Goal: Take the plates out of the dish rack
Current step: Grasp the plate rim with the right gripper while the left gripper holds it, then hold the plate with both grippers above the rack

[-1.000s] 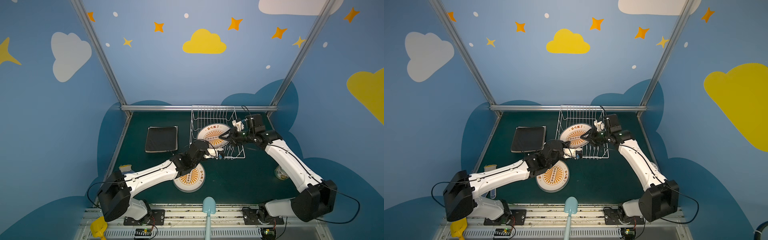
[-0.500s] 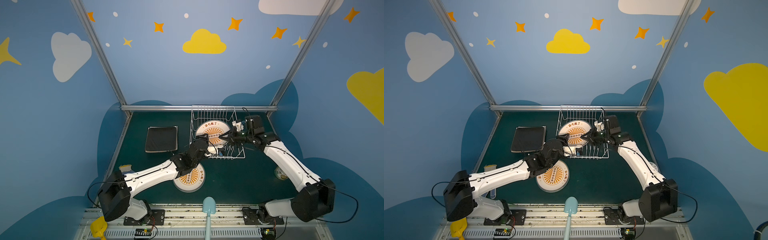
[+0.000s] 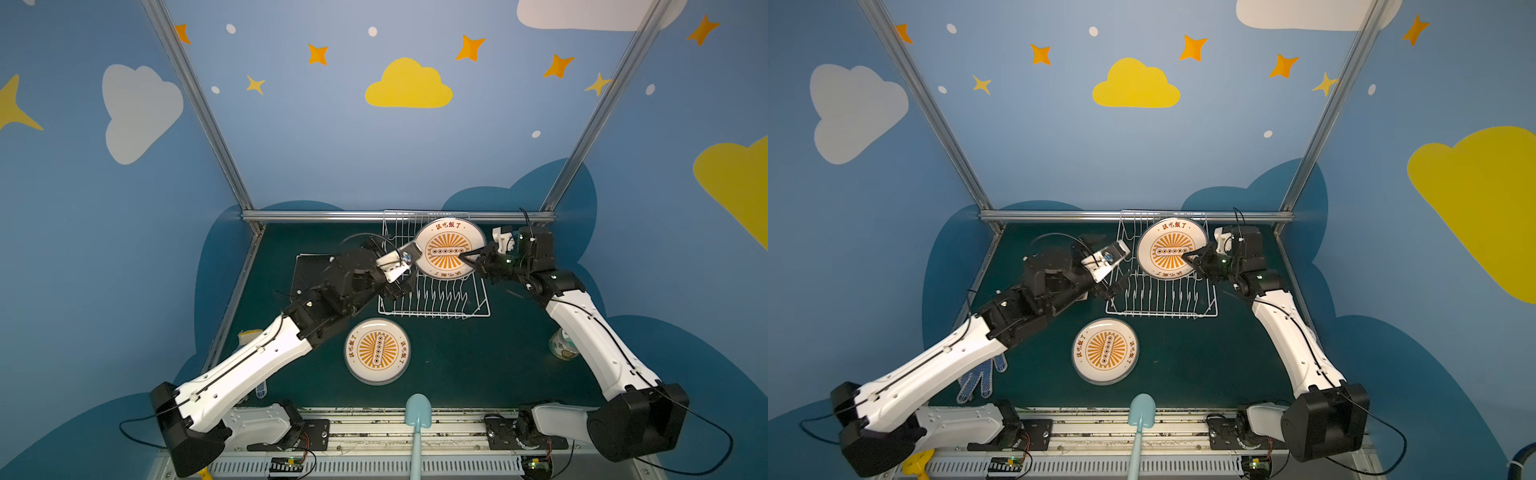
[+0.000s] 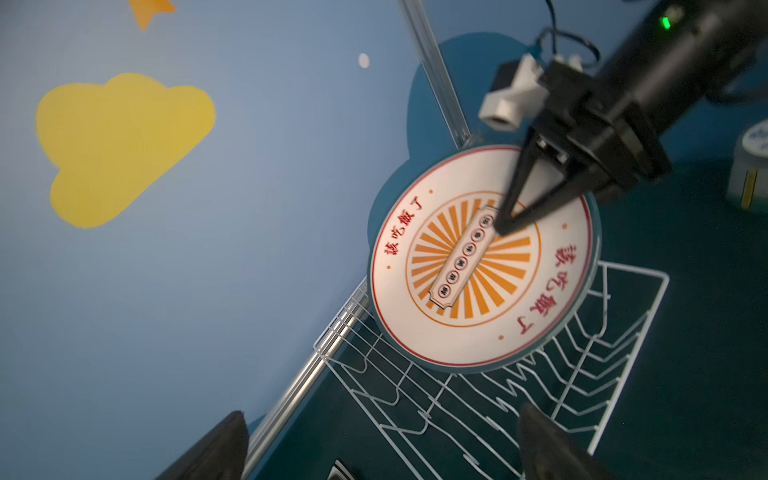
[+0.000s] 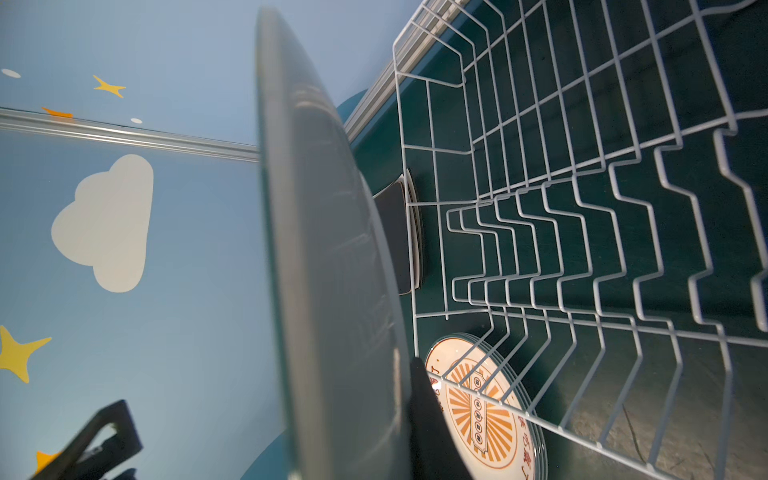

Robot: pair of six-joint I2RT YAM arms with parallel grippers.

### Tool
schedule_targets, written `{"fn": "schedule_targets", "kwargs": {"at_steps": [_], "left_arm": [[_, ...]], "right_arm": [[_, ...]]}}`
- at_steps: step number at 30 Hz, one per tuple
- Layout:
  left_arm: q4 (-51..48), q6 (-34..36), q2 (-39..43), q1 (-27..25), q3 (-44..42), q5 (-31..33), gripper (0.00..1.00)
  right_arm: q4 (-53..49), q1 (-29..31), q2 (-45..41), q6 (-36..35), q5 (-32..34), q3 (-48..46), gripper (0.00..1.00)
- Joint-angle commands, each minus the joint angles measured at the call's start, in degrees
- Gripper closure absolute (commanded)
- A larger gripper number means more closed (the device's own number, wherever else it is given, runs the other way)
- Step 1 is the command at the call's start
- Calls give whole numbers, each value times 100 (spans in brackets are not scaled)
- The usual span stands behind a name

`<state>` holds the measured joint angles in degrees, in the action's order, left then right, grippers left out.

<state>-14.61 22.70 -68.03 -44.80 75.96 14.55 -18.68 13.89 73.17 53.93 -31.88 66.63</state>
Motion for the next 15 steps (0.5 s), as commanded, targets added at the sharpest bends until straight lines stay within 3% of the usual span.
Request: {"fn": "schedule_targets", "kwargs": {"at_steps": [1,4,7,15], "left_arm": [[-764,-1940,-8,565,141,-1062,0],[-726,-3212,-140,1263,178,-2246,0],[-541,-4144,-402,1642,155,-3125,0],[169,-5437,-1350,1830,180,-4397,2]], "right_arm": [[624,58,-187,-161,-4,-177,100],[766,83,-253,-313,-98,-239,100],[891,127,-329,-508,-215,-297,100],[1161,258,-404,-879,-560,-492,100]]}}
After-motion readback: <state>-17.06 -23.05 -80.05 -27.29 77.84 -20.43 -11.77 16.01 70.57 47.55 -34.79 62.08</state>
